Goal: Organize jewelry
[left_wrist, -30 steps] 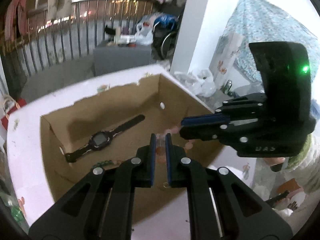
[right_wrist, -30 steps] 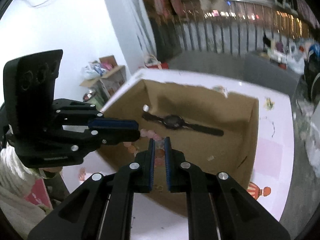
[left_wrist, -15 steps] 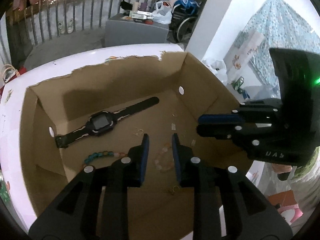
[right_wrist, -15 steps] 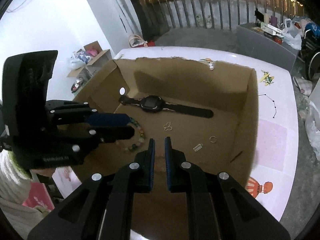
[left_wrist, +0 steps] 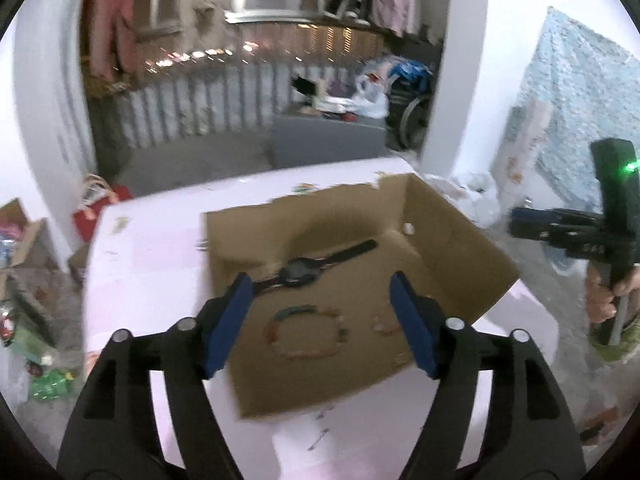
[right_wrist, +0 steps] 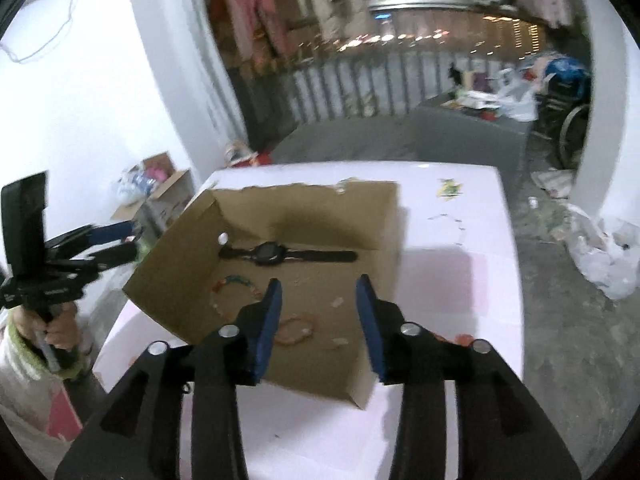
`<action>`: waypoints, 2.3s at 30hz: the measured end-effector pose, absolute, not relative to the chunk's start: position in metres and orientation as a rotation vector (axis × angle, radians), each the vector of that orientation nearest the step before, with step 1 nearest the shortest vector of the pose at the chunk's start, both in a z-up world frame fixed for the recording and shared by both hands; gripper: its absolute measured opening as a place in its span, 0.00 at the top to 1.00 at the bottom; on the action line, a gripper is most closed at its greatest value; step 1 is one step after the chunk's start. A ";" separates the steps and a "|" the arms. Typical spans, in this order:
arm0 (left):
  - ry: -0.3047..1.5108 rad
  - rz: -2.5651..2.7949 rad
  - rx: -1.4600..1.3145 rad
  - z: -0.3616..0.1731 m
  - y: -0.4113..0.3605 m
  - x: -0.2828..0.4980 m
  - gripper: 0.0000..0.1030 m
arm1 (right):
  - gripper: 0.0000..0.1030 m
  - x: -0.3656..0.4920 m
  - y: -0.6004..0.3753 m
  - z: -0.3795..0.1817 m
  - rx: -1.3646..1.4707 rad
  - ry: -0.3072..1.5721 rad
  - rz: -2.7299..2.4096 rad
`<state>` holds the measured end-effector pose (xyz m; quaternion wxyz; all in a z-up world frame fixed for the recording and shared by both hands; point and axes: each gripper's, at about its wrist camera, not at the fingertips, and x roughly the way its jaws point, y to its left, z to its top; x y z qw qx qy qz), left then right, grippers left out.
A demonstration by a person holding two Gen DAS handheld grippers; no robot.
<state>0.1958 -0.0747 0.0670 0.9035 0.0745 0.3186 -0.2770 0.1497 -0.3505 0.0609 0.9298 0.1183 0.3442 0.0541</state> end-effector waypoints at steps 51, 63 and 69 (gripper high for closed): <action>0.879 -0.392 -0.207 0.006 -0.020 0.158 0.18 | 0.50 0.091 -0.331 0.001 0.531 0.876 0.090; 0.864 -0.401 -0.174 0.004 -0.013 0.161 0.18 | 0.50 0.081 -0.329 0.001 0.562 0.858 0.064; 0.769 -0.380 -0.182 0.013 -0.004 0.150 0.18 | 0.50 0.075 -0.331 0.002 0.560 0.849 0.053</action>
